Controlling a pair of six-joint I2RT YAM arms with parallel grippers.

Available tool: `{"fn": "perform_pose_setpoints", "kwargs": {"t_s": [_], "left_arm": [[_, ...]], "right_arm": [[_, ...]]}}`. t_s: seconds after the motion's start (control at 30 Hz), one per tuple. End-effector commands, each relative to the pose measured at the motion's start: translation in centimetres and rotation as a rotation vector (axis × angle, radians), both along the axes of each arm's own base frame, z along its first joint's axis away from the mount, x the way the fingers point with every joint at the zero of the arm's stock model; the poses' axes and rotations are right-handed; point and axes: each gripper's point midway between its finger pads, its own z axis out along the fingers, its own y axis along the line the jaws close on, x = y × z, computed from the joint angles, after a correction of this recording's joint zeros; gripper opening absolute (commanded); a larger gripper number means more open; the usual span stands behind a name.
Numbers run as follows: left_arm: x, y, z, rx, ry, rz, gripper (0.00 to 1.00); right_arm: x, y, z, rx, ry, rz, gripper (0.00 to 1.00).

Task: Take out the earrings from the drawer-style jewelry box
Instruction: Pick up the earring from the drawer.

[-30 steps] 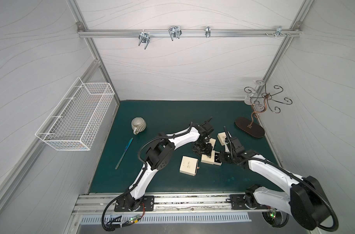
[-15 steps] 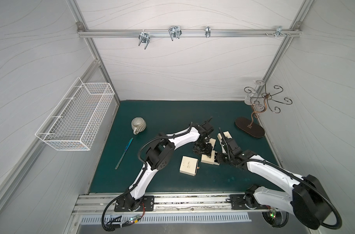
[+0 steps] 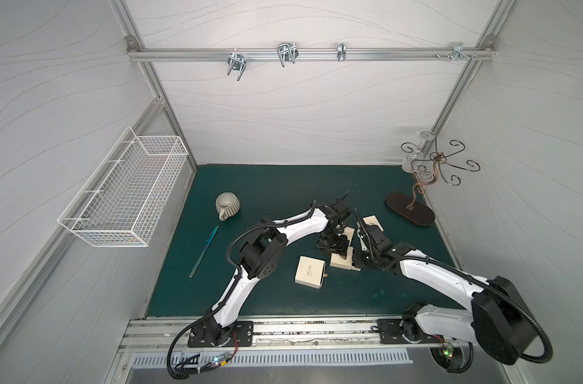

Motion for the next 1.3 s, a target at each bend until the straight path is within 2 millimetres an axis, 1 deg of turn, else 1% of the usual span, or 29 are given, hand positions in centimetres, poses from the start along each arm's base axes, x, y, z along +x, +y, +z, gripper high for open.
{"fn": "perform_pose_setpoints", "kwargs": {"t_s": [0.0, 0.43, 0.6, 0.83, 0.97, 1.03, 1.2, 1.27], "left_arm": [[0.1, 2.9, -3.7, 0.159, 0.001, 0.017, 0.66], [0.2, 2.8, -3.7, 0.159, -0.001, 0.016, 0.66], [0.2, 2.9, -3.7, 0.16, 0.0, 0.015, 0.66], [0.1, 2.8, -3.6, 0.157, -0.001, 0.015, 0.66], [0.2, 2.8, -3.6, 0.157, -0.003, 0.015, 0.66], [0.2, 2.8, -3.5, 0.155, -0.004, 0.016, 0.66], [0.2, 2.7, -3.7, 0.155, -0.001, 0.015, 0.66], [0.2, 2.8, -3.7, 0.158, 0.0, 0.015, 0.66]], "right_arm": [[-0.1, -1.4, -0.6, -0.059, 0.028, -0.043, 0.31], [0.0, -2.6, -1.0, -0.127, 0.054, -0.09, 0.32], [0.0, -2.6, -1.4, -0.15, 0.069, -0.089, 0.32], [0.1, -1.7, -2.2, -0.205, 0.099, -0.047, 0.32], [0.0, -1.3, -2.4, -0.217, 0.1, -0.024, 0.32], [-0.1, -1.0, -2.5, -0.208, 0.103, -0.012, 0.3], [-0.3, -0.1, -2.6, -0.173, 0.115, 0.026, 0.15], [-0.4, 0.0, -2.5, -0.167, 0.111, 0.03, 0.12]]}}
